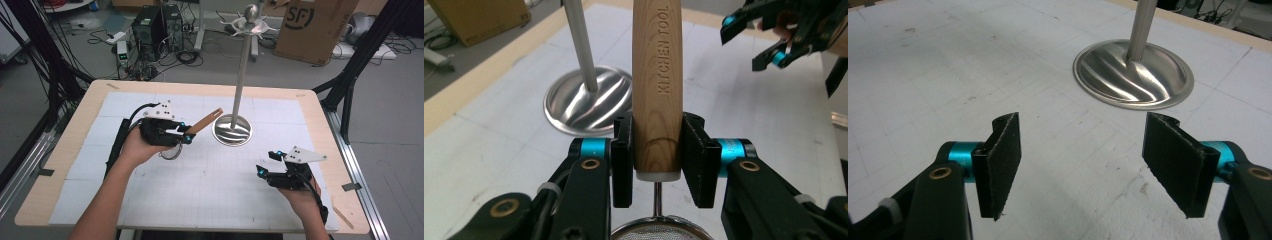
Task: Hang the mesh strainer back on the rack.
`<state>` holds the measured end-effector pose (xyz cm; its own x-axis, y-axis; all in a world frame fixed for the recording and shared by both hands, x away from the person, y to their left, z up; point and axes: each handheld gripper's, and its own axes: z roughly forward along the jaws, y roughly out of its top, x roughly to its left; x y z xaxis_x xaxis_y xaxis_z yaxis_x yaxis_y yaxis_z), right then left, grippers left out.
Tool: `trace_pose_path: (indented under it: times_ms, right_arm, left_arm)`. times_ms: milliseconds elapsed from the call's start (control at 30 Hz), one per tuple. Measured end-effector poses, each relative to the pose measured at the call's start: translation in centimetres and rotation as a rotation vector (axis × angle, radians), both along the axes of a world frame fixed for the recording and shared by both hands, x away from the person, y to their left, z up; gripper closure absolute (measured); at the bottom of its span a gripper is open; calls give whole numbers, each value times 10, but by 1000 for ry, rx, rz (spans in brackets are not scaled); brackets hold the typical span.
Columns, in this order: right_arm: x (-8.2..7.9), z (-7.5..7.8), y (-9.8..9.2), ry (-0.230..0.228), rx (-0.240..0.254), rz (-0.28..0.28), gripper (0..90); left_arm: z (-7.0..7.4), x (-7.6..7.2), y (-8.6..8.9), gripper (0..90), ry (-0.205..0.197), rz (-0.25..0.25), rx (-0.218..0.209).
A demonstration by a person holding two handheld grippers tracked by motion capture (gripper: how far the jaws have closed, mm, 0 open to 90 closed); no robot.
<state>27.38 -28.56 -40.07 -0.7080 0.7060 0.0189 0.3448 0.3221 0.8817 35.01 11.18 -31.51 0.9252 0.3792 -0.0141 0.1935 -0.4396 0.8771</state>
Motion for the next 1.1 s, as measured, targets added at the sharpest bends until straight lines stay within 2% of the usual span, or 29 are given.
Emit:
trace_pose_path:
  times_ms: [267, 367, 433, 667, 767, 967, 1100]
  right_arm:
    - [0, 0, 0, -1, 0, 3, 311]
    - [0, 0, -1, -2, 1, 5, 311]
    - [0, 0, -1, 2, 3, 3, 311]
    - [0, 0, -1, 4, 7, 4, 312]
    - [0, 0, -1, 2, 11, 9, 310]
    - [0, 2, -3, 0, 20, 6, 310]
    - [-1, 2, -3, 0, 20, 6, 310]
  left_arm:
    - [23, 3, -3, 689, -30, -9, -45]
    - [32, 5, -4, 689, -43, -16, -45]
    - [37, 6, -4, 689, -41, -22, -68]
    - [60, 12, -7, 689, -79, -30, -65]
    - [70, 14, -7, 689, -91, -29, -86]
    - [82, 20, -5, 689, -98, -18, -113]
    - [88, 23, -2, 689, -98, -12, -147]
